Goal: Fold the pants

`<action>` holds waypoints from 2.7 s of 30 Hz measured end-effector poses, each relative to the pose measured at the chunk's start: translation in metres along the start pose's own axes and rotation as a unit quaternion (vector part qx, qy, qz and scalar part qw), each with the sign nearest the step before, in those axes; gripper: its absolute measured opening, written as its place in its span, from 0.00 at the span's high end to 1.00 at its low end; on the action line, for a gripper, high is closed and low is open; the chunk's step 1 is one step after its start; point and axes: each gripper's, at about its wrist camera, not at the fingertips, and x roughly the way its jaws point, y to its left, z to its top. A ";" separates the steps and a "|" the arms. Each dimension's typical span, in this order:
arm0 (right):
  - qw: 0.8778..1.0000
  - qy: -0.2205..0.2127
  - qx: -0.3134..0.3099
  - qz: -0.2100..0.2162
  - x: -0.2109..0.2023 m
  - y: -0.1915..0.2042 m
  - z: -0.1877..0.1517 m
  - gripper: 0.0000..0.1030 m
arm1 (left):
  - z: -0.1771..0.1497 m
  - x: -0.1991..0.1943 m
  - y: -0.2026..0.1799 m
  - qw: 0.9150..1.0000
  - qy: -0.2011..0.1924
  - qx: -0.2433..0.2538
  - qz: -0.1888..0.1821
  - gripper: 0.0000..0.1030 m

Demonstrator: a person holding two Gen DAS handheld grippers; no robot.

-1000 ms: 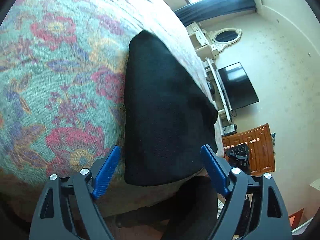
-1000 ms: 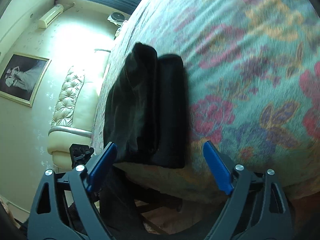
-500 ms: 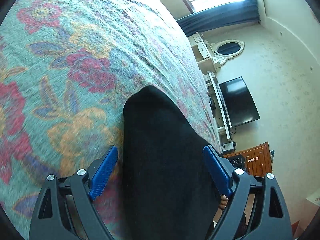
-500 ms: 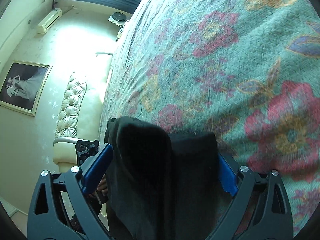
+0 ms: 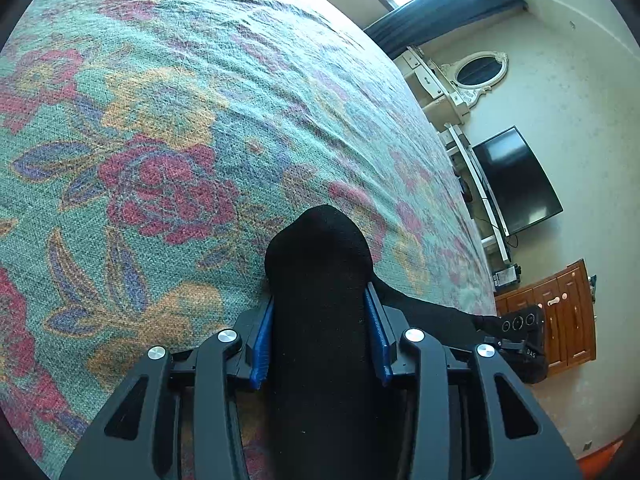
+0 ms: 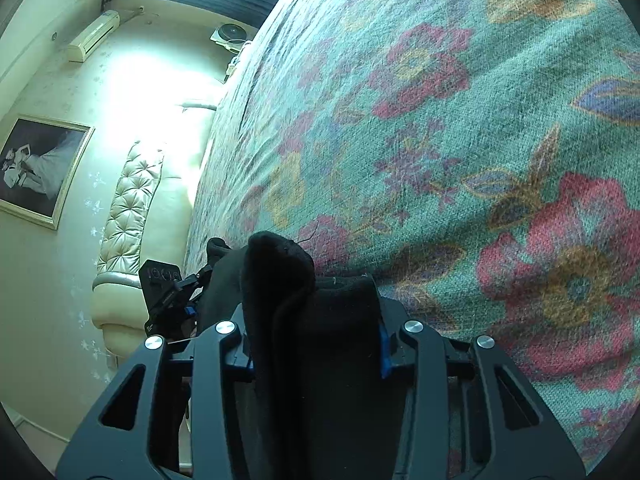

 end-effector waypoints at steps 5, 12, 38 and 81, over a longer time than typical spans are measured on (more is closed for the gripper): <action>1.000 -0.019 -0.015 0.006 -0.003 0.020 -0.003 0.66 | -0.004 -0.009 -0.002 1.000 -0.013 0.012 0.008 0.70; 0.999 -0.023 -0.030 0.010 0.003 0.042 0.004 0.67 | 0.001 -0.031 -0.003 0.999 -0.032 0.017 0.012 0.72; 0.998 0.035 -0.030 0.040 0.125 0.085 0.040 0.67 | 0.059 -0.095 0.068 0.995 -0.073 -0.006 0.073 0.72; 0.998 0.035 -0.022 0.046 0.113 0.084 -0.055 0.18 | -0.029 -0.166 0.132 0.992 -0.041 -0.110 -0.040 0.42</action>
